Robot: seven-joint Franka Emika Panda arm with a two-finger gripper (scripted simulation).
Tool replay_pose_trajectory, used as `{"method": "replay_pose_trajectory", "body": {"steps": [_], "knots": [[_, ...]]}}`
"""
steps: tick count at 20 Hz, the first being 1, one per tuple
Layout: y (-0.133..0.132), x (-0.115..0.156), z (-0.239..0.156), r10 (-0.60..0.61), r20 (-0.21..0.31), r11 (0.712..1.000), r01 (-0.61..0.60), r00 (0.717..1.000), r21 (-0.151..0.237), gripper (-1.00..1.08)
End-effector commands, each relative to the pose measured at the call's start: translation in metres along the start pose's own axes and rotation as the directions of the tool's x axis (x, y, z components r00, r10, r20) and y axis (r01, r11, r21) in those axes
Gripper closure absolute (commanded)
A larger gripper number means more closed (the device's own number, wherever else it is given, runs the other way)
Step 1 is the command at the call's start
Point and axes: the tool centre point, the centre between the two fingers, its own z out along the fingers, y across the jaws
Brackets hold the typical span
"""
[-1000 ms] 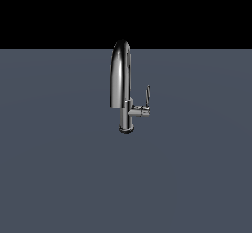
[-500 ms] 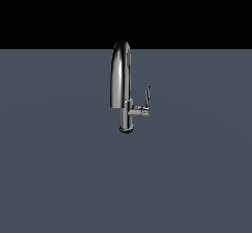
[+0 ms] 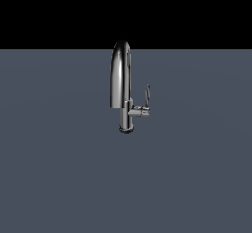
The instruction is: Turn on the faucet by rotating a designated handle.
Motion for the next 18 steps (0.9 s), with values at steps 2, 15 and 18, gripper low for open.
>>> {"method": "replay_pose_trajectory", "body": {"steps": [2,15,18], "knots": [[0.002,0.022,0.003,0.058,0.051,0.997,-0.061,0.997,0.054,1.08],[0.02,0.102,0.027,0.244,0.276,0.922,-0.311,0.93,0.231,1.08],[0.026,0.12,0.035,0.279,0.334,0.89,-0.373,0.901,0.264,1.08]]}}
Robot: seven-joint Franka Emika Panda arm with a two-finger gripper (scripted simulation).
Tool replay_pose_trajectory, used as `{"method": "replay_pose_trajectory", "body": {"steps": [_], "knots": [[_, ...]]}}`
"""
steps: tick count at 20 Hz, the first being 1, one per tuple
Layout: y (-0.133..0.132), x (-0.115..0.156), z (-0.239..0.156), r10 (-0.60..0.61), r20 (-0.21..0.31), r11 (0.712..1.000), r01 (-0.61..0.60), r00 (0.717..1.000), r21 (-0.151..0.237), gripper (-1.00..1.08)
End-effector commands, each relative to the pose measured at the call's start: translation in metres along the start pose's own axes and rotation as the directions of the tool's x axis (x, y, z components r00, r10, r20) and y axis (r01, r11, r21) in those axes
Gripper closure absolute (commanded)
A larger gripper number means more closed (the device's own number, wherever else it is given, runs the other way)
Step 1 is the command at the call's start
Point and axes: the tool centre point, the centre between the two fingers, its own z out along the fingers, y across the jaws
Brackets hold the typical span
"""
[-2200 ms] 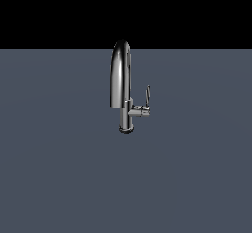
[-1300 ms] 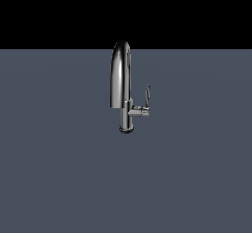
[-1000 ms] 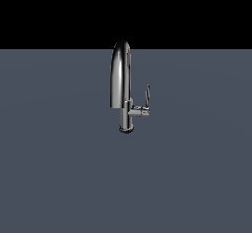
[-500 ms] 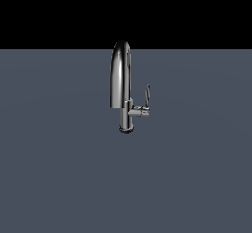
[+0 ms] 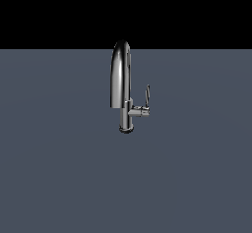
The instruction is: Turn on the faucet by rotating a designated handle.
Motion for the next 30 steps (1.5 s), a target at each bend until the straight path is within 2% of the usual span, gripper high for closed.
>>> {"method": "replay_pose_trajectory", "body": {"steps": [1,8,14,18,22,26,30], "knots": [[0.002,0.018,0.002,0.046,0.042,0.998,-0.048,0.998,0.045,1.08],[0.011,0.068,0.013,0.168,0.177,0.966,-0.198,0.97,0.165,1.08],[0.024,0.112,0.031,0.262,0.316,0.902,-0.347,0.912,0.256,1.08],[0.035,0.141,0.048,0.312,0.418,0.836,-0.455,0.853,0.305,1.08],[0.047,0.168,0.069,0.349,0.521,0.754,-0.563,0.779,0.338,1.08],[0.059,0.19,0.093,0.366,0.613,0.666,-0.658,0.7,0.352,1.08],[0.068,0.205,0.114,0.37,0.684,0.588,-0.728,0.629,0.352,1.08]]}}
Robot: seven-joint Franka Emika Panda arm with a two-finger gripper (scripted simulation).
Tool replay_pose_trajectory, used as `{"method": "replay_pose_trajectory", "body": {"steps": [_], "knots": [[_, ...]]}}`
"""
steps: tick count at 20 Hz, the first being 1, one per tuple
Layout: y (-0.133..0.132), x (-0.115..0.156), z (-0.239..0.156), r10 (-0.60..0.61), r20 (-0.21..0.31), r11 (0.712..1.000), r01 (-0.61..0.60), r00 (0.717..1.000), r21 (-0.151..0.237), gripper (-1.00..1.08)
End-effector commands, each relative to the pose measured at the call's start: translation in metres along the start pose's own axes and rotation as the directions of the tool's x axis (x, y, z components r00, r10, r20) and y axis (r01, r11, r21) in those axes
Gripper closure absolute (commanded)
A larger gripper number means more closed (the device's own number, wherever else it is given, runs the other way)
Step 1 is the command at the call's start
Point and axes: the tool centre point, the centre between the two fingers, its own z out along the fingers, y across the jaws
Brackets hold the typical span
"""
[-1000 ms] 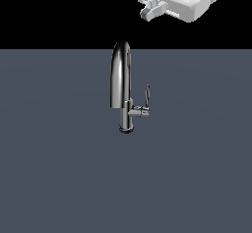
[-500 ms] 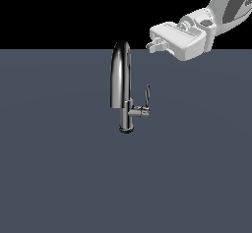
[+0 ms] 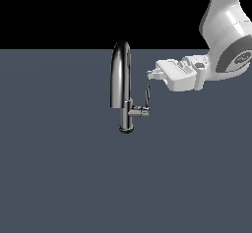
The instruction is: Turn on the faucet by rotating a designated handle.
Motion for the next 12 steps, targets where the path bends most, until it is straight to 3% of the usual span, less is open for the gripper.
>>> {"method": "replay_pose_trajectory", "body": {"steps": [1,6,12], "knots": [[0.001,0.015,0.003,0.043,0.039,0.998,-0.044,0.998,0.042,1.08],[0.005,0.037,0.008,0.099,0.095,0.99,-0.108,0.991,0.096,1.08],[0.007,0.047,0.012,0.125,0.124,0.983,-0.14,0.984,0.121,1.08]]}}
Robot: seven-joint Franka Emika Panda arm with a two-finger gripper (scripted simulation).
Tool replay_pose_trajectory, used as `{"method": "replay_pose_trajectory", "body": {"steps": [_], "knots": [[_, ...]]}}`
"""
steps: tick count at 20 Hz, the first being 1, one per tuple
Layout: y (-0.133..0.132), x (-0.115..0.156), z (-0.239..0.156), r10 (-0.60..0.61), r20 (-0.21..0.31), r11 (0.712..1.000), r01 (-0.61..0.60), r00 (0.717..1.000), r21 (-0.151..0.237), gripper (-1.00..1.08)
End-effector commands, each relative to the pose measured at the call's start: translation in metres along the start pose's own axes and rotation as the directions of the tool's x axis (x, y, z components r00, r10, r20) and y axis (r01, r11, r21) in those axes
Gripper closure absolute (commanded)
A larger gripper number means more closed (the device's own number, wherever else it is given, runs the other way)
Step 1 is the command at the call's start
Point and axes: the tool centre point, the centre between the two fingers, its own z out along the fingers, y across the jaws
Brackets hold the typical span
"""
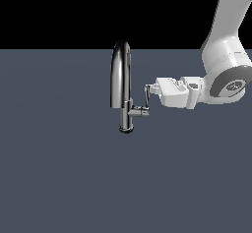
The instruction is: Turn on the faucet by rotating a designated handle.
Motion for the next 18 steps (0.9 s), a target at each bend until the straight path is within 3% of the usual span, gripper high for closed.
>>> {"method": "replay_pose_trajectory", "body": {"steps": [1,9,18], "knots": [[0.0,0.001,0.001,0.004,0.005,1.0,-0.004,1.0,0.005,1.08],[0.0,-0.001,0.001,-0.002,0.0,1.0,0.002,1.0,0.0,1.08],[0.027,-0.004,0.001,-0.002,0.0,1.0,0.002,1.0,0.0,1.08]]}}
